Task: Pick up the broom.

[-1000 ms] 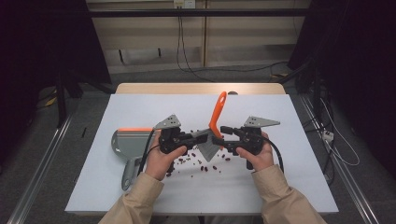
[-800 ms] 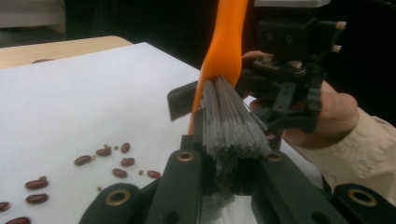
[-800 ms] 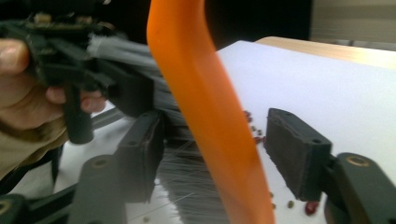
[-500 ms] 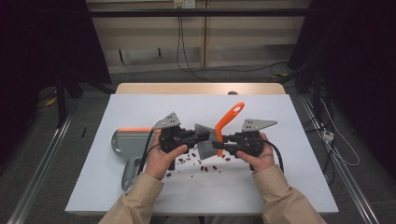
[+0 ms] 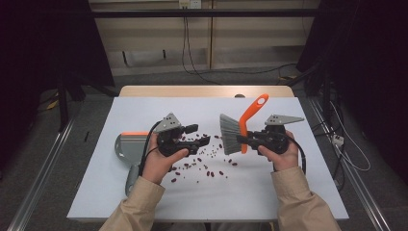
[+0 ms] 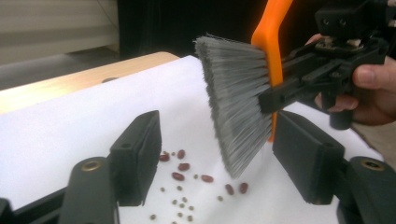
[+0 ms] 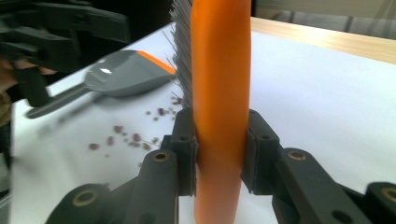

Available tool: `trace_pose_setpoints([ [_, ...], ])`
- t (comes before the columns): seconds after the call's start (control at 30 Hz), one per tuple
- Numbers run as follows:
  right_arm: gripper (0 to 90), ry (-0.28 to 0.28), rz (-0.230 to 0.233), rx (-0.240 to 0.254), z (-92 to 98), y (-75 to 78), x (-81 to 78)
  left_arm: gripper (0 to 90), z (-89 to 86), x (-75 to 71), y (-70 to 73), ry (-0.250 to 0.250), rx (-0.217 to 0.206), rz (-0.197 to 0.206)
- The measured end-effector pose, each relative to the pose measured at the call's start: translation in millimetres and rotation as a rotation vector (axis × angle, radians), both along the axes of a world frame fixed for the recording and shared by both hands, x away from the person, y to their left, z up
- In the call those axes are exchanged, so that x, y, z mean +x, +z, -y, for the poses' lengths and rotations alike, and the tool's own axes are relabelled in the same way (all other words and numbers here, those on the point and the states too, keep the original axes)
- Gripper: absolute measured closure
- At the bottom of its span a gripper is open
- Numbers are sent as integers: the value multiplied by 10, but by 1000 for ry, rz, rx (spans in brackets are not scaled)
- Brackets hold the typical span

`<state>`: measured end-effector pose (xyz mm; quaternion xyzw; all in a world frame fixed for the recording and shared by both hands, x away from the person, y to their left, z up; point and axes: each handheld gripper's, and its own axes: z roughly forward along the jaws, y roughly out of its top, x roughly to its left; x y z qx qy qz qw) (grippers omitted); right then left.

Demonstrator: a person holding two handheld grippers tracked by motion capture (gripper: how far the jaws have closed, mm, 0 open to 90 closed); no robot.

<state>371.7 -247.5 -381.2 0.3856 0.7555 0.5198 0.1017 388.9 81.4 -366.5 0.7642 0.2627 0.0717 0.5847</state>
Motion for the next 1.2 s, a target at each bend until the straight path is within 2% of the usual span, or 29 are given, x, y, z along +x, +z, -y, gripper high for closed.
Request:
trace_pose_setpoints([
  [0.07, 697, -18, 3, -22, 34, 6, -1, 245, -28, 0, 13, 15, 11, 3],
  [0.2, 698, -63, -5, -51, 114, 24, -6, 201, -90, -1, 25, 35, 32, 12],
  [0.33, 697, -99, -10, -61, 210, 34, -26, 188, -152, -15, 29, 44, 66, 20],
  [0.5, 698, -158, -12, -82, 352, 63, -66, 179, -251, -32, 23, 62, 66, 22],
  [0.67, 698, -178, -22, -124, 443, 48, -84, 174, -331, -33, -7, 81, 76, 19],
  [0.9, 698, -231, -63, -186, 501, -31, -37, 174, -439, -40, -42, 99, 85, 12],
  [1.07, 698, -251, -95, -258, 454, -92, 21, 169, -542, -38, -86, 118, 96, 4],
  [1.1, 697, -255, -90, -274, 438, -104, 38, 169, -558, -37, -97, 124, 94, 1],
  [1.2, 699, -268, -95, -288, 404, -130, 90, 169, -611, -23, -124, 135, 98, -2],
])
